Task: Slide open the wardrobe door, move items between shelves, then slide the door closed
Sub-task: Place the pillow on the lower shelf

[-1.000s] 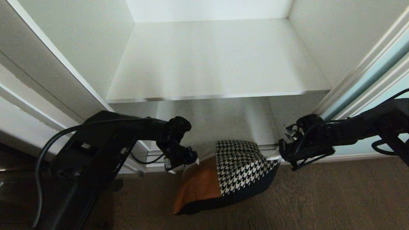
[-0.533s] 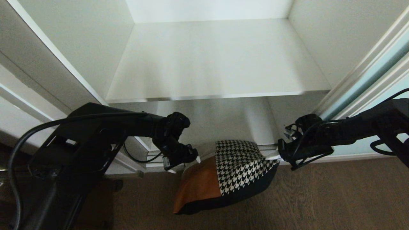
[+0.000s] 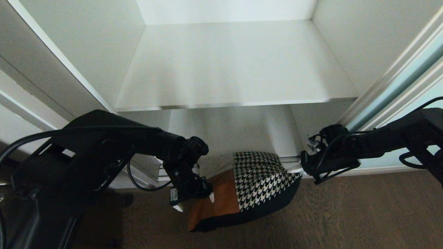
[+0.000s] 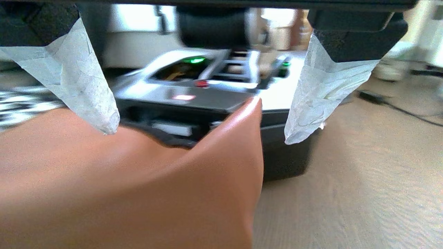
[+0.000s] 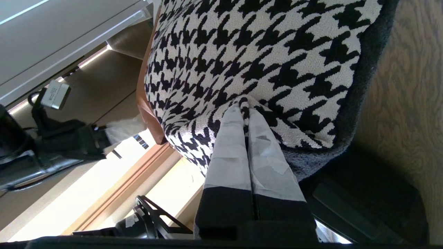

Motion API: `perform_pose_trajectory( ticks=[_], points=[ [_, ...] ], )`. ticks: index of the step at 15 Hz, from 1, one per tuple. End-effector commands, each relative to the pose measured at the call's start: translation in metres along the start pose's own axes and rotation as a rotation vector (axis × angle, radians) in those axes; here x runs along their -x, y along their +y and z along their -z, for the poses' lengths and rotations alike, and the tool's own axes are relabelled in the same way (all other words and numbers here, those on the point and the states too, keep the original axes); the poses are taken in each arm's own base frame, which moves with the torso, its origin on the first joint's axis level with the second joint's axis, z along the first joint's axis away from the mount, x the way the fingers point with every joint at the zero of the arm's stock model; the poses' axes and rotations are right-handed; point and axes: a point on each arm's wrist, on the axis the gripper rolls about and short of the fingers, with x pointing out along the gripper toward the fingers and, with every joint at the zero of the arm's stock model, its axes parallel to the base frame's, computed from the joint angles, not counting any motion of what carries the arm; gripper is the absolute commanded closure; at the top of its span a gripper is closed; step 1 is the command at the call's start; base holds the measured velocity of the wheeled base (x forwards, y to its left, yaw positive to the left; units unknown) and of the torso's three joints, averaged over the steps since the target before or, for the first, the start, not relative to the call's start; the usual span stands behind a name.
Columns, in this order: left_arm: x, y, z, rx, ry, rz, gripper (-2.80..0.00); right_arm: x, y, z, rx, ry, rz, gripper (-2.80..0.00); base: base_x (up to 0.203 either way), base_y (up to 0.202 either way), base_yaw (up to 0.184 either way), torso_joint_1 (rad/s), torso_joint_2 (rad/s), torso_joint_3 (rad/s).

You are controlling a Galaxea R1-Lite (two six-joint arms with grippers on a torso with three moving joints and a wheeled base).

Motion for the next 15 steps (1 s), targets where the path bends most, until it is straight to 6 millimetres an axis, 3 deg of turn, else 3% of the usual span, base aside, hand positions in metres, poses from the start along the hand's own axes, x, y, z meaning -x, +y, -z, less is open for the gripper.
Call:
perform_pose_trajectory(
  ticks=[1, 4, 9, 13, 14, 15],
  points=[
    [-0.015, -0.004, -0.004, -0.040, -0.050, 0.015, -2.80, 0.000, -0.001, 0.000, -0.006, 0.003, -0.003, 0.00, 0.000, 0.000, 0.000, 0.000, 0.00, 0.000],
    [-0.042, -0.011, -0.019, -0.114, -0.181, 0.067, -2.80, 0.002, 0.002, 0.000, -0.001, -0.001, -0.006, 0.00, 0.000, 0.000, 0.000, 0.000, 0.00, 0.000],
    [-0.046, -0.020, -0.033, -0.217, -0.364, 0.167, -2.80, 0.003, 0.001, 0.000, 0.000, -0.002, -0.007, 0.00, 0.000, 0.000, 0.000, 0.000, 0.00, 0.000],
    [-0.047, -0.020, -0.033, -0.242, -0.376, 0.173, -2.80, 0.003, 0.001, 0.000, -0.001, 0.000, -0.008, 0.00, 0.000, 0.000, 0.000, 0.000, 0.00, 0.000],
    [-0.048, -0.020, -0.033, -0.243, -0.372, 0.172, 0.00, 0.002, 0.000, 0.000, -0.002, 0.001, -0.007, 0.00, 0.000, 0.000, 0.000, 0.000, 0.00, 0.000],
    [-0.048, -0.020, -0.032, -0.247, -0.366, 0.173, 0.00, 0.002, 0.000, 0.000, -0.002, 0.001, -0.007, 0.00, 0.000, 0.000, 0.000, 0.000, 0.00, 0.000]
  ],
)
